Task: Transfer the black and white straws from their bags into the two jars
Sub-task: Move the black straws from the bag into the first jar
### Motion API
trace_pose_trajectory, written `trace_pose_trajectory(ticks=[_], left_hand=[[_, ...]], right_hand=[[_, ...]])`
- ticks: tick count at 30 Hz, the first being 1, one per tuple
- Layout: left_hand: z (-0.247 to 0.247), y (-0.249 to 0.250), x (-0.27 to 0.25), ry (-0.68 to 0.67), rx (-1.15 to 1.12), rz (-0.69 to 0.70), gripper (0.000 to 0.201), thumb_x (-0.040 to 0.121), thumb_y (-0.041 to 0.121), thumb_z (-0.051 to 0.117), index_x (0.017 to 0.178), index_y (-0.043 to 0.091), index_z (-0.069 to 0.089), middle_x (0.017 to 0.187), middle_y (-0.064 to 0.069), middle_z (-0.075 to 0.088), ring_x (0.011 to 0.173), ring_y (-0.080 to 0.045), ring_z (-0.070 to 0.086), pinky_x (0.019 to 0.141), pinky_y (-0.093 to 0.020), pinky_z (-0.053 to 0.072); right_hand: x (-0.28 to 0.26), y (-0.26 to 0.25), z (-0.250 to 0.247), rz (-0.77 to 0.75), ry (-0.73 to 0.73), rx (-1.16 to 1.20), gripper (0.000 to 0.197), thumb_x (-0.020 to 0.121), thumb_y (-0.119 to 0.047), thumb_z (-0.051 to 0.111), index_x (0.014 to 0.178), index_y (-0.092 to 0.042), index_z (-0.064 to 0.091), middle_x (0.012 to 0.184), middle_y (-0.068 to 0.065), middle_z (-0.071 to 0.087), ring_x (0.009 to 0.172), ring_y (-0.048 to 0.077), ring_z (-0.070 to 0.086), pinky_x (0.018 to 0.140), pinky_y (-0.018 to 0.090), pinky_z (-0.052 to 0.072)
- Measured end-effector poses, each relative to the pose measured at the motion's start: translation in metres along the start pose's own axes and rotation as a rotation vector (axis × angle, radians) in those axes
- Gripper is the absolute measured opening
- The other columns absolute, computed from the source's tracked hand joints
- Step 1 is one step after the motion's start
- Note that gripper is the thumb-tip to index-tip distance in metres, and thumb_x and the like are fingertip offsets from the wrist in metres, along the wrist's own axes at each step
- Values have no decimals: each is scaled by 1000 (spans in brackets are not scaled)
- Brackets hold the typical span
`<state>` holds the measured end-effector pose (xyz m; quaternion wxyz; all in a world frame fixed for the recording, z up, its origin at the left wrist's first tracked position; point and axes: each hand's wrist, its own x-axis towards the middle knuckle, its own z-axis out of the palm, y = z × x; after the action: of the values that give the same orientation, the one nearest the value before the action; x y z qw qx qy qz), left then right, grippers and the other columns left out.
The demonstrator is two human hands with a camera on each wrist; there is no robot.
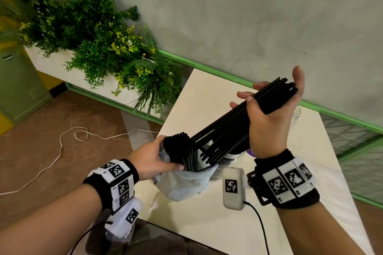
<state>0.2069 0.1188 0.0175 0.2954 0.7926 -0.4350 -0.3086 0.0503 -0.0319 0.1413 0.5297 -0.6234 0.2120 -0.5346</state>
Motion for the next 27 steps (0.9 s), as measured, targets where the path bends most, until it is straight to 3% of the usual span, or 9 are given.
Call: trace_pose_trajectory(ticks=[3, 5, 12, 16, 18, 21, 23, 25, 27], left_hand=[[0, -1, 0, 6, -22, 10, 84, 62, 61, 77, 130, 28, 39, 103, 16, 56, 96, -7, 55, 78, -24, 44], [-2, -3, 1, 2, -42, 17, 95, 50, 72, 72, 130, 30, 39, 105, 17, 57, 99, -6, 55, 80, -24, 45], [-4, -7, 7, -13, -24, 24, 118, 32, 95, 53, 131, 33, 38, 113, 15, 59, 104, -7, 58, 88, -26, 47], [-5, -1, 8, -33, -19, 27, 114, 36, 87, 60, 131, 29, 38, 110, 14, 56, 100, -6, 55, 85, -24, 45], [-5, -1, 8, -29, -13, 23, 107, 41, 81, 60, 131, 28, 38, 113, 12, 58, 101, -7, 55, 86, -24, 45], [-6, -1, 8, -34, -13, 29, 113, 38, 86, 60, 133, 28, 37, 117, 11, 58, 104, -7, 55, 88, -25, 45], [-6, -2, 8, -38, -10, 34, 121, 34, 94, 54, 134, 28, 36, 119, 11, 58, 108, -8, 56, 89, -26, 46], [-6, -3, 9, -36, -8, 29, 124, 32, 96, 51, 135, 28, 36, 123, 10, 58, 111, -9, 56, 91, -27, 46], [-6, -4, 10, -37, -5, 26, 122, 34, 95, 52, 135, 28, 35, 124, 9, 59, 111, -8, 56, 89, -26, 46]], right_hand=[[6, -8, -5, -25, 25, 23, 68, 85, 22, 42, 136, -21, 24, 103, 12, 48, 87, 29, 66, 75, 54, 57], [10, -17, -10, -72, 51, 34, 63, 84, 23, 41, 131, -16, 25, 103, 11, 47, 87, 29, 65, 74, 50, 58], [22, 1, -17, -170, 187, -42, 64, 78, 23, 41, 122, -23, 31, 101, 5, 42, 82, 25, 58, 85, 55, 54], [18, 21, -12, -194, 202, -123, 64, 77, 23, 41, 119, -25, 34, 94, -2, 45, 78, 27, 55, 85, 54, 53], [16, 29, -11, -216, 206, -191, 65, 77, 24, 41, 119, -26, 34, 91, -12, 51, 79, 27, 57, 87, 53, 52], [14, 45, -16, -241, 209, -260, 67, 76, 18, 43, 121, -30, 32, 93, -25, 55, 86, 35, 56, 92, 52, 48], [13, 58, -19, -249, 209, -297, 62, 78, 10, 45, 121, -34, 32, 101, -8, 55, 89, 33, 56, 94, 47, 47], [11, 72, -19, -233, 172, -345, 59, 82, 3, 49, 119, -39, 32, 104, 19, 52, 91, 20, 56, 93, 31, 46], [7, 88, -16, -201, 107, -422, 58, 85, 2, 54, 115, -43, 33, 109, 23, 49, 91, 4, 52, 89, 11, 39]])
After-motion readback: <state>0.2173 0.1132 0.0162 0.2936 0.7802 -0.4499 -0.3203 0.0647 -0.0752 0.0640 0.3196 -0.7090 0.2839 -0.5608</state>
